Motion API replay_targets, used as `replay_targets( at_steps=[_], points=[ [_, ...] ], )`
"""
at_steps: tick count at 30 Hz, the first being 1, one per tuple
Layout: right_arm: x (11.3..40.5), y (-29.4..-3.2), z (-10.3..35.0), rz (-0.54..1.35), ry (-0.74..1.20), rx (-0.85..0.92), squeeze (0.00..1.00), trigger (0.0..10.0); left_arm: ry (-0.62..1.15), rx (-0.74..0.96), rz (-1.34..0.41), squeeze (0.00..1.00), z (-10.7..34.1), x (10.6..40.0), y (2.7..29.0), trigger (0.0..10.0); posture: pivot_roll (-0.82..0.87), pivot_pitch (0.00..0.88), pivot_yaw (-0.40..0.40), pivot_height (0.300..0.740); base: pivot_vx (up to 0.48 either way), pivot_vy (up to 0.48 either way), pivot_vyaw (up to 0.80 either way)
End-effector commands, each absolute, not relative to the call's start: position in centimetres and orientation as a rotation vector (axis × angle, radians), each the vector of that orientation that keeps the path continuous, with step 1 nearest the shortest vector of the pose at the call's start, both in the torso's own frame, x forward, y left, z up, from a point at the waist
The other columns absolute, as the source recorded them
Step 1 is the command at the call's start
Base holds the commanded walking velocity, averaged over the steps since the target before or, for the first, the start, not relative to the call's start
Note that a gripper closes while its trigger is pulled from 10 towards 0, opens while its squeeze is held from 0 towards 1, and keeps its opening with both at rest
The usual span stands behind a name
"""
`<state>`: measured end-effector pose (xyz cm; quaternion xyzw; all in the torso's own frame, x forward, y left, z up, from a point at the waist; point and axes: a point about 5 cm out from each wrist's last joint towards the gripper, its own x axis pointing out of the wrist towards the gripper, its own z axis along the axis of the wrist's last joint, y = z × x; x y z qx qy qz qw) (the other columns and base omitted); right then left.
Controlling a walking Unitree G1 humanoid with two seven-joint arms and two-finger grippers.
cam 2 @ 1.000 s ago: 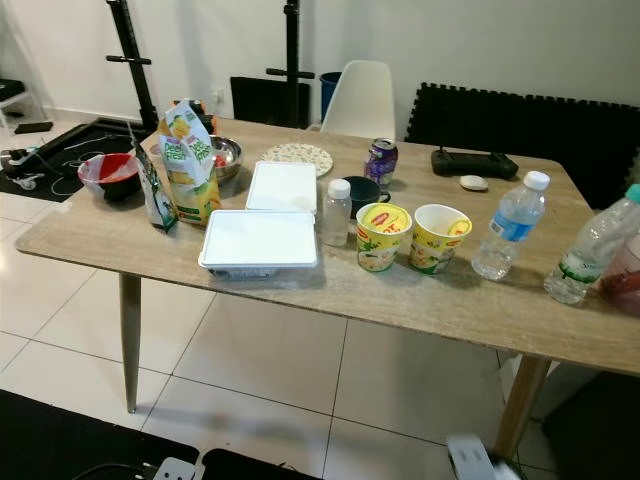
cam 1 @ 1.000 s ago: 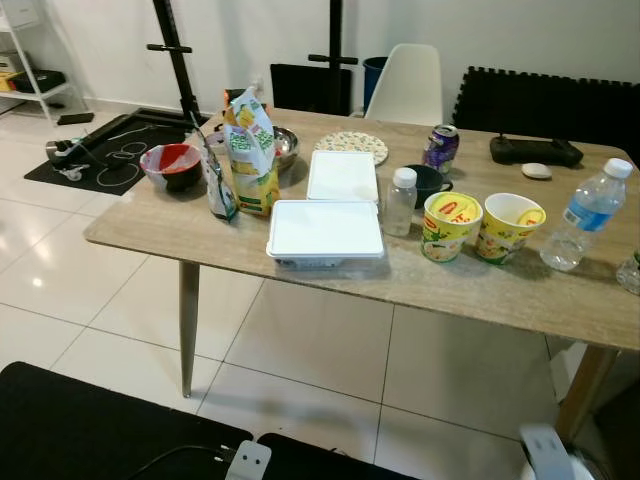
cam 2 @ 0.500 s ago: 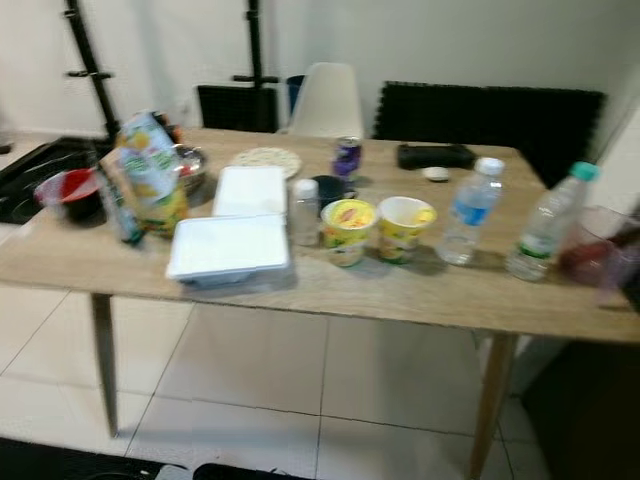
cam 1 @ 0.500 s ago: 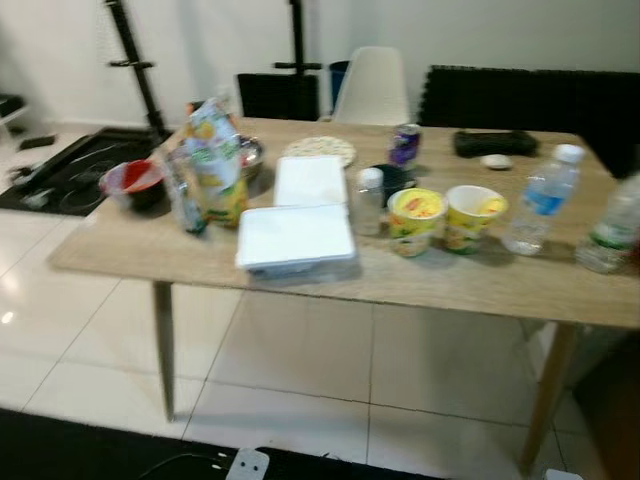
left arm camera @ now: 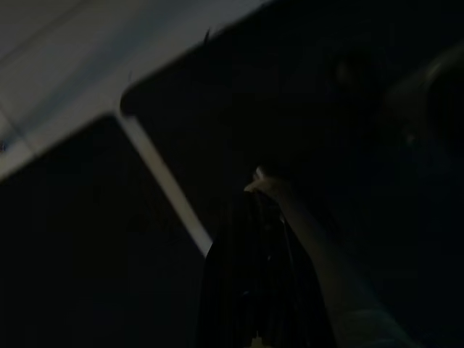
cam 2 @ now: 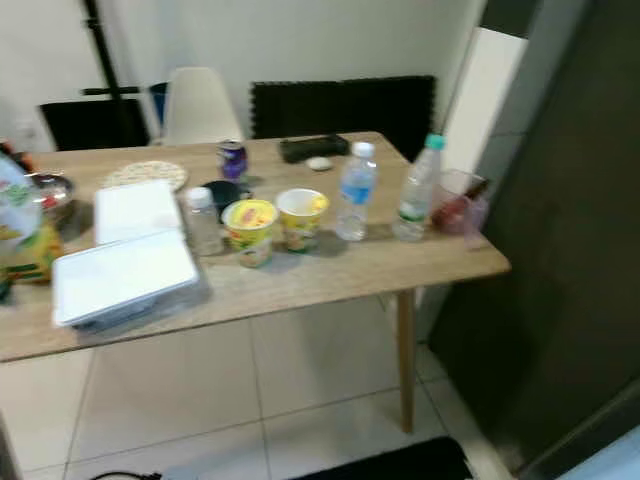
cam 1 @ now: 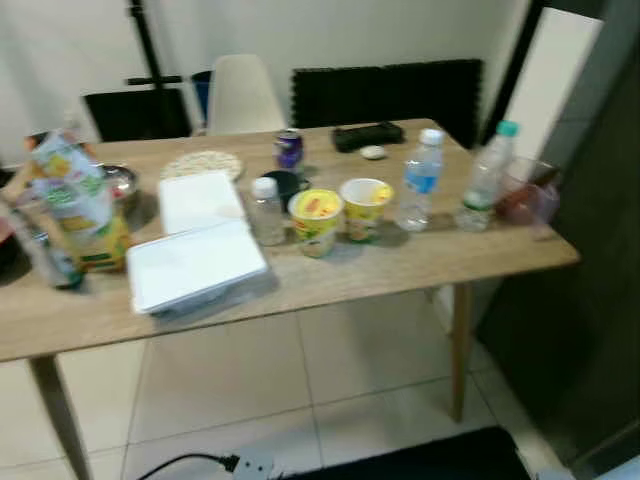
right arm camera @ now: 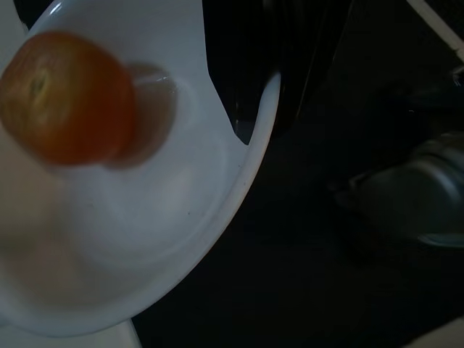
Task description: Restocking fridge
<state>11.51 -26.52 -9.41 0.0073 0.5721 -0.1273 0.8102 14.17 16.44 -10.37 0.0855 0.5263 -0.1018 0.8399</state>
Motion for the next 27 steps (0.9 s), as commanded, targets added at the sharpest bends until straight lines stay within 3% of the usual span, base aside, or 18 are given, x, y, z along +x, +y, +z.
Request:
replay_targets(
  at_steps=[1,13,27],
  points=[
    [11.8,-26.3,-9.4,-0.270,1.214,0.007,0.00,10.0,1.141,0.189,-0.216,0.00,-10.7,13.3,16.7,10.0,-0.05,0.000,-0.016,0.740,0.000,0.000,-0.80],
    [11.9,-25.9,-9.5,-0.260,1.219,-0.004,0.00,10.0,1.146,0.283,-0.190,0.00,-10.7,13.0,17.9,10.0,-0.05,0.000,-0.007,0.740,0.000,0.000,-0.80],
    [11.8,-25.8,-9.6,-0.255,1.211,-0.011,0.00,10.0,1.119,0.171,-0.108,0.00,-10.3,13.9,18.9,10.0,-0.05,0.000,-0.003,0.740,0.000,0.000,-0.80]
  ],
)
